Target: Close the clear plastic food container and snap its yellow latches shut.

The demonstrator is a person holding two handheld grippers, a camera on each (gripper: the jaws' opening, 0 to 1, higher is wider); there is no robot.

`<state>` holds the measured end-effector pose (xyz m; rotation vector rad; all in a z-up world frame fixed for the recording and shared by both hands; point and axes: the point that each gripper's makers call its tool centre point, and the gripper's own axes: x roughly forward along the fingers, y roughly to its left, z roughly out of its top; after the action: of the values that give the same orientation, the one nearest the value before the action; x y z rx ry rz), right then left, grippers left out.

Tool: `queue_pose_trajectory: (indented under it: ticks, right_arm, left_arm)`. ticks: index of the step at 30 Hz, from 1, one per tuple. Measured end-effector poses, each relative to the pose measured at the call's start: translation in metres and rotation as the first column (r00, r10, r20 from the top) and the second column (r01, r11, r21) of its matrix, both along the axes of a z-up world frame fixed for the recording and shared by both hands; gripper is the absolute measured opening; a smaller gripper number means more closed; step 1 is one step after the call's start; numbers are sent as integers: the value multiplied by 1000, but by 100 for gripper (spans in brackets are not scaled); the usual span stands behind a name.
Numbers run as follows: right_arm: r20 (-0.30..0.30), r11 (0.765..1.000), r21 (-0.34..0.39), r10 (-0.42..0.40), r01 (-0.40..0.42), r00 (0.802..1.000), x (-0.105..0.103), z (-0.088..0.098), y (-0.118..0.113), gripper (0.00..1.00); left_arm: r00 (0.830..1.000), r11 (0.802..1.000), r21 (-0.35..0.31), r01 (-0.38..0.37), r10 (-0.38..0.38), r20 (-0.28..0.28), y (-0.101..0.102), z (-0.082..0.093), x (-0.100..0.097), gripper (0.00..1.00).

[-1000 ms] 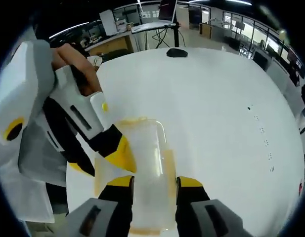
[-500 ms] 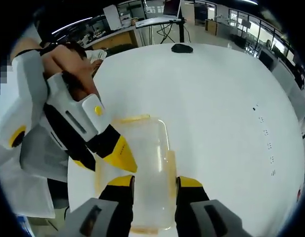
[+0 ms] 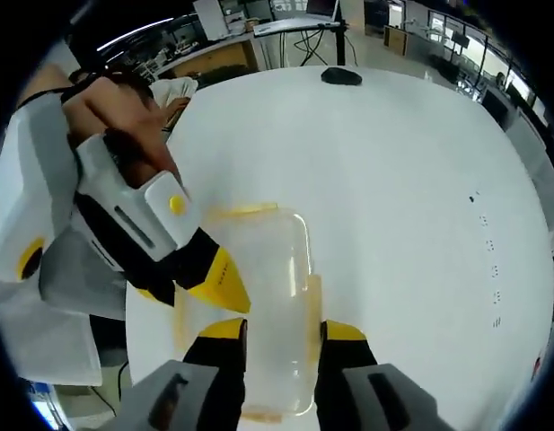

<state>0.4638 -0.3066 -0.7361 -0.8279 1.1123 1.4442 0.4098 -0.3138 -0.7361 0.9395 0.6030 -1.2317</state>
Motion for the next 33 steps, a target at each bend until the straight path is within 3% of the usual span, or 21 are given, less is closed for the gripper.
queue_pose_trajectory:
  ticks: [4,8,13,33]
  right_arm:
    - [-36,1000,-22,20,-21,999,-2,-3,-1,27]
    - [-68,1000,1,1,-1,998,-6,-2,-3,25]
    - [-61,999,-10,32,-33,998,-6,-2,0,26]
    - [-27,999,42,-5,6,1000,-1,0,0,28]
  left_arm:
    - [1000,1000,-9,1,-1,-5,2,8,-1,36]
    - [1000,1000,-16,19,-19,-1,0,-4,-1,36]
    - [1000,1000,-8,14,-14,11,-1,-1,0,36]
    - [999,1000,-3,13,-13,31,-1,-1,-1,37]
